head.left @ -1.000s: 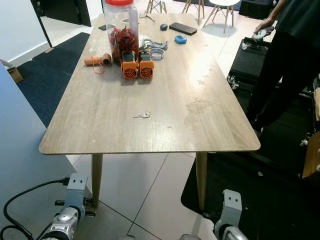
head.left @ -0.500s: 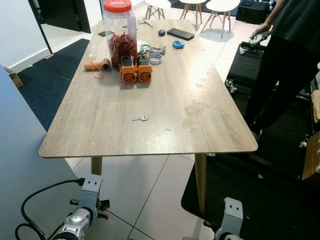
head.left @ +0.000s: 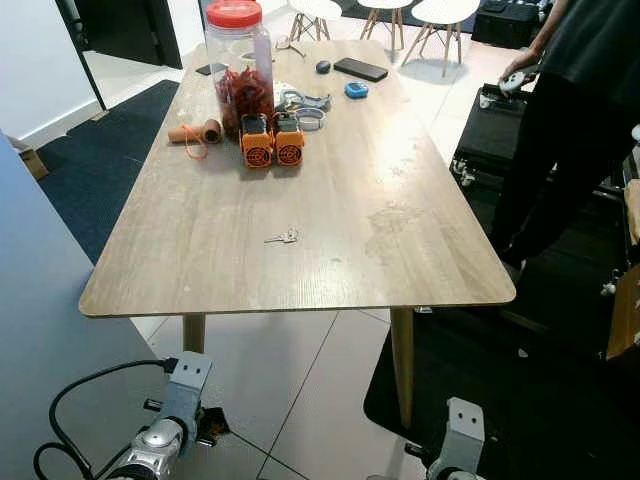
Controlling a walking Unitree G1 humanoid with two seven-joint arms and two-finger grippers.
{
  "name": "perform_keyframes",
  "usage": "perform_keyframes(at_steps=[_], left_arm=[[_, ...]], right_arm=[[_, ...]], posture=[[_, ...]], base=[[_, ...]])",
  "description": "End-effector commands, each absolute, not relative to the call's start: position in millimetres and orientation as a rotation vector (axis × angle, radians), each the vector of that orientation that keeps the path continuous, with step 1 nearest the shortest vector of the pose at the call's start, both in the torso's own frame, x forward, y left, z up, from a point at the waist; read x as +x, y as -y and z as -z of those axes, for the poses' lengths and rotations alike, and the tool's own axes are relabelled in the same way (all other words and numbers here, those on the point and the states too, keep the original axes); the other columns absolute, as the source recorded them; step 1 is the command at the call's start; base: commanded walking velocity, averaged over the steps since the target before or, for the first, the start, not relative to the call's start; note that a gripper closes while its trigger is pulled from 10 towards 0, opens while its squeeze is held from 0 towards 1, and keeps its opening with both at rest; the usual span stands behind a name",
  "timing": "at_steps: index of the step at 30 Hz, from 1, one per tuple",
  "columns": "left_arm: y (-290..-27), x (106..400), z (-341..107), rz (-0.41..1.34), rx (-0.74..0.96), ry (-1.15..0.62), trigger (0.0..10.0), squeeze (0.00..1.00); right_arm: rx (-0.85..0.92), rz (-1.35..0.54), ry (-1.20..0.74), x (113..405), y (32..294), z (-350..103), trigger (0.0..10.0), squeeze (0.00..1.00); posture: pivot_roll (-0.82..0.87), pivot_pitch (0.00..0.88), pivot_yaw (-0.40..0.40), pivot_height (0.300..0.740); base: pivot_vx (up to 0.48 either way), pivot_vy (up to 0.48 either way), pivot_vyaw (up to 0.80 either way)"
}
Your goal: Hang keys on a hook
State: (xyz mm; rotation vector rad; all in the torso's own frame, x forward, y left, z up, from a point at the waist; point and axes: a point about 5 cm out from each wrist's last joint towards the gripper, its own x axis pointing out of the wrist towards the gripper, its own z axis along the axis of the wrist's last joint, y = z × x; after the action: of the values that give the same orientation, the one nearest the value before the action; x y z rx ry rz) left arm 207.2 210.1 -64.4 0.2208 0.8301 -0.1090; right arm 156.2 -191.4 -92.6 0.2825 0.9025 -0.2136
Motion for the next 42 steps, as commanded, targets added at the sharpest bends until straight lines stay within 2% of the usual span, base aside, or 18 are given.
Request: perform_keyframes(at_steps=[1,19,42], left_arm=[[-206.4,207.8,64.7,0.126,0.222,-0.825,10.0,0.00],[-194.3,207.8,68.1,0.156,0.235,-0.857,10.0,0.00],[-201.3,202.7,70.3,0.181,0.314,-0.886,10.0,0.00]], right_arm=[[0.289,0.216,-0.910,156.3,188.6,93.2,10.0,0.00],[0.285,0.224,-0.910,157.9,190.7,92.5,10.0,0.00],[0.258,0.197,-0.916,159.3,186.5,92.5,10.0,0.00]], posture=[[0.05,0.034,0.012,0.740],[0.04,0.027,0.022,0.740],[0.06,0.034,0.021,0.740]], base=[[0.000,0.000,0.00],[0.000,0.000,0.00],[0.000,0.000,0.00]])
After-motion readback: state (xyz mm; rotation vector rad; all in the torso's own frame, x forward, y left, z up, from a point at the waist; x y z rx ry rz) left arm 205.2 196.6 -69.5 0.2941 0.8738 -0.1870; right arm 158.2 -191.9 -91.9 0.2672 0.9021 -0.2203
